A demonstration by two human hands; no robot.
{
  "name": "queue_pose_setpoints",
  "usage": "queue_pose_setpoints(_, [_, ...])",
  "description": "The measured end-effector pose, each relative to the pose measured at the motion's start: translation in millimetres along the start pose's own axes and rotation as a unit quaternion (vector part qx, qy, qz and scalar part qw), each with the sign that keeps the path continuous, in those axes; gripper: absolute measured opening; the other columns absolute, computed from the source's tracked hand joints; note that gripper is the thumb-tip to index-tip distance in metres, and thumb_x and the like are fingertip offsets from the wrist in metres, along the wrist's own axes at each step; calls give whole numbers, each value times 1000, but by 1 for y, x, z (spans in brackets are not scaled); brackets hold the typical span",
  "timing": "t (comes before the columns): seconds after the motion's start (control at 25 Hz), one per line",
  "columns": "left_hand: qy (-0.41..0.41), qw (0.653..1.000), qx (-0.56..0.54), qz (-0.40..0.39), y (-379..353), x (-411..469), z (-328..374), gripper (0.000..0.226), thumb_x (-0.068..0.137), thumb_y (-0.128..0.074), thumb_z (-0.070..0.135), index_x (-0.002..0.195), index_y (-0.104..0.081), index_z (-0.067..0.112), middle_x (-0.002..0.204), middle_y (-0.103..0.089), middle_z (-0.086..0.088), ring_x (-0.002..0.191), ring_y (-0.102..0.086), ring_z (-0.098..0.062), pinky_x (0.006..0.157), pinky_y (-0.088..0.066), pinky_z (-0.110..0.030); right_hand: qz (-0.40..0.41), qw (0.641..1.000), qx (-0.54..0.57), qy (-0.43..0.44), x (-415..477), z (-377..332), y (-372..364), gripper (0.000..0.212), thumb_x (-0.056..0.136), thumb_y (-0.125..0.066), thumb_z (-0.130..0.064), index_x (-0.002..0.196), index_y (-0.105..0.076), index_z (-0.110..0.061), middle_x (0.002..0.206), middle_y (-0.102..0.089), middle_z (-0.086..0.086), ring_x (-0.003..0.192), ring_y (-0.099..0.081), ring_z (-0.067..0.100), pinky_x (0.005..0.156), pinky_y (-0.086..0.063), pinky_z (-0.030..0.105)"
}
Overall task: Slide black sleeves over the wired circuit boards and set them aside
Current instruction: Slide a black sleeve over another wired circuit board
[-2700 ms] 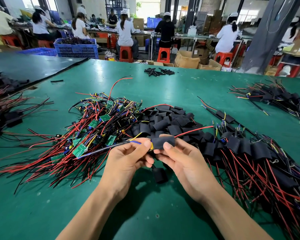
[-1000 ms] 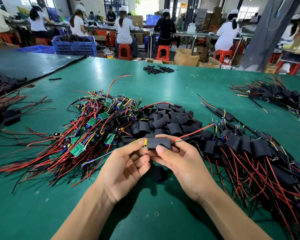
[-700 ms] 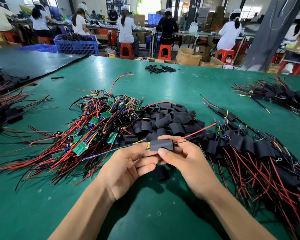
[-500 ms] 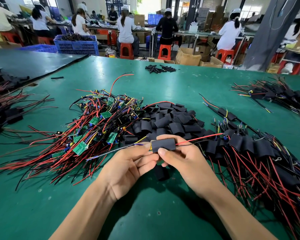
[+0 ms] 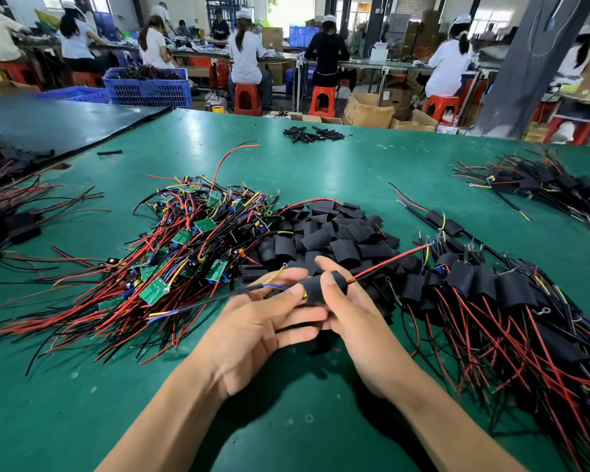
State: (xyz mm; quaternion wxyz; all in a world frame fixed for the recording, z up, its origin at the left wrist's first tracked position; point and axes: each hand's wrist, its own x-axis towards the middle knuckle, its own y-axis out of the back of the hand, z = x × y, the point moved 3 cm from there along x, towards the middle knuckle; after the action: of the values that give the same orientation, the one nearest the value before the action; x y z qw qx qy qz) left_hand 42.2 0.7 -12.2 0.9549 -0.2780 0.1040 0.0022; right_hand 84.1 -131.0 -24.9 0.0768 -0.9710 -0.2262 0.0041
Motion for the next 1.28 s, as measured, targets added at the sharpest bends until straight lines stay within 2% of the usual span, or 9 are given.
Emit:
queue_pose_setpoints(0.12, [-41, 999, 24, 16, 0, 0, 1, 27, 72, -73, 21, 99, -79, 17, 94, -75, -21, 84, -75, -29, 71, -62, -33, 5, 1000, -26, -6, 1, 4, -1, 66, 81, -51, -55, 143, -43, -32, 100, -74, -24, 81, -67, 3, 69, -54, 21])
queue_pose_setpoints(0.2, [-57, 998, 24, 27, -1, 0, 2, 25, 71, -74, 20, 95, -80, 16, 96, -74, -27, 84, -75, -29, 69, -61, -29, 13, 1000, -21, -3, 4, 5, -1, 62, 85, -50, -51, 142, -42, -30, 94, -73, -19, 73, -63, 7, 62, -52, 25])
queue_pose_setpoints(0.32, [-56, 998, 2, 36, -4, 2, 1, 26, 69, -76, 20, 94, -81, 14, 95, -74, -27, 81, -76, -27, 66, -59, -26, 28, 999, 36, -23, 8, 5, 0, 43, 92, -50, -42, 133, -49, -29, 101, -71, -5, 71, -64, 11, 56, -51, 28])
queue_pose_setpoints(0.48, [-4, 999, -34, 8, -4, 3, 0, 30, 74, -73, 15, 103, -79, 13, 103, -74, -24, 95, -75, -27, 72, -60, -27, 46, 996, 61, -55, 11, 6, 6, 34, 99, -47, -40, 128, -58, -25, 91, -70, 0, 66, -62, 12, 51, -49, 27])
queue_pose_setpoints(0.56, [2, 999, -36, 12, -3, 4, -1, 28, 75, -72, 13, 102, -79, 13, 101, -74, -23, 94, -75, -27, 71, -60, -27, 51, 996, 43, -53, 12, 6, 7, 32, 102, -43, -39, 127, -59, -26, 96, -69, 1, 69, -62, 13, 51, -49, 27])
queue_pose_setpoints(0.8, [-9, 999, -4, 49, -7, 9, -6, 24, 70, -72, 12, 91, -82, 17, 90, -76, -20, 80, -76, -22, 63, -59, -23, 83, 995, 22, -46, 10, 10, 5, 24, 106, -41, -37, 105, -64, -31, 82, -69, -5, 62, -62, 10, 49, -50, 27])
queue_pose_setpoints(0.96, [-18, 998, -4, 68, -5, 11, -7, 22, 67, -73, 11, 86, -82, 15, 88, -75, -22, 77, -76, -22, 62, -59, -24, 72, 997, -16, -38, 7, 9, 3, 20, 107, -40, -38, 106, -60, -37, 78, -72, -12, 65, -64, 6, 52, -51, 25])
queue_pose_setpoints(1.12, [-2, 998, -18, 63, -3, 11, -7, 21, 67, -74, 11, 86, -82, 12, 89, -76, -18, 82, -76, -23, 62, -60, -25, 66, 997, -28, -12, 6, 2, 7, 19, 99, -51, -44, 112, -63, -36, 89, -70, -4, 67, -62, 9, 51, -51, 26])
queue_pose_setpoints(1.28, [17, 999, -24, 38, -3, 9, -5, 22, 63, -76, 12, 84, -82, 11, 93, -76, -18, 87, -76, -25, 66, -60, -28, 108, 993, 1, 47, 3, -7, 16, 17, 86, -65, -46, 97, -72, -35, 66, -54, -8, 51, -48, 10, 44, -38, 21])
